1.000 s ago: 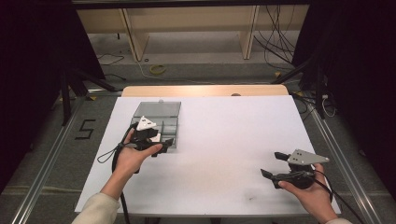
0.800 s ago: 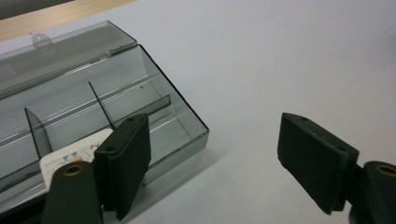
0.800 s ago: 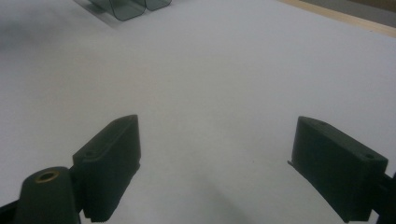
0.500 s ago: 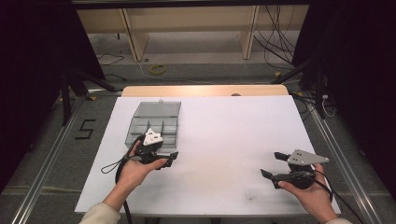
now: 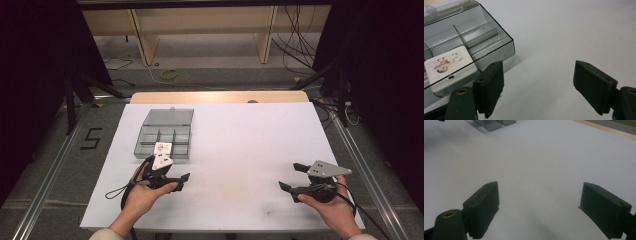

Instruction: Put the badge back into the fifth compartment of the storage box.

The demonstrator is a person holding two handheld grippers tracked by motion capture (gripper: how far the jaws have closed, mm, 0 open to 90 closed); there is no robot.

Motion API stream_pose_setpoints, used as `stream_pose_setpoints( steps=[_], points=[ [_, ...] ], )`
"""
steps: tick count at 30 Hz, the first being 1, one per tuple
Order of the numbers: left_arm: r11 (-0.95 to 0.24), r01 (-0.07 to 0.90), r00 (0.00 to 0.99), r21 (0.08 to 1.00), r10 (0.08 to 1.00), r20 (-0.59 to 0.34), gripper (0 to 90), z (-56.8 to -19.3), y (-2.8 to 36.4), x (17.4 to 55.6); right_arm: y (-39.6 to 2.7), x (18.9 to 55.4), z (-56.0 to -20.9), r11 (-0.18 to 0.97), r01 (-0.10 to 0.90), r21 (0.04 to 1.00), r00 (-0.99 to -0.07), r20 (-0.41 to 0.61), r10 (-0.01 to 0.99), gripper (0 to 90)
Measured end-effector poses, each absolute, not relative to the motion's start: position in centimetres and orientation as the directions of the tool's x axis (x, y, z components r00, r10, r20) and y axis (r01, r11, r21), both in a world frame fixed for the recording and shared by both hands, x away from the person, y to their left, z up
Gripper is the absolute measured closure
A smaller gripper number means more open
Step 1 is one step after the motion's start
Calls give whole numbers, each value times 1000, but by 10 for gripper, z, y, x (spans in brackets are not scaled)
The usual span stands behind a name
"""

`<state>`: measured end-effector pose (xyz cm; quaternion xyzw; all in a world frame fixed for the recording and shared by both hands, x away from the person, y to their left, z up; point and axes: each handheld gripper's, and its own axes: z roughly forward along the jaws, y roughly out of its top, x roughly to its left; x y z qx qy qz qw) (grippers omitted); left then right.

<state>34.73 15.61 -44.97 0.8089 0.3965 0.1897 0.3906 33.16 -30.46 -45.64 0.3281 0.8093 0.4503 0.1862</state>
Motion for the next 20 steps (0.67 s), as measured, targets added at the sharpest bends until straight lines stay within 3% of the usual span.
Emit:
stream_pose_setpoints(
  steps=[20],
  points=[
    [-398, 501, 612, 769, 791, 12, 233, -464, 162, 334, -305, 332, -455, 373, 354, 858, -718, -7, 697, 162]
  ],
)
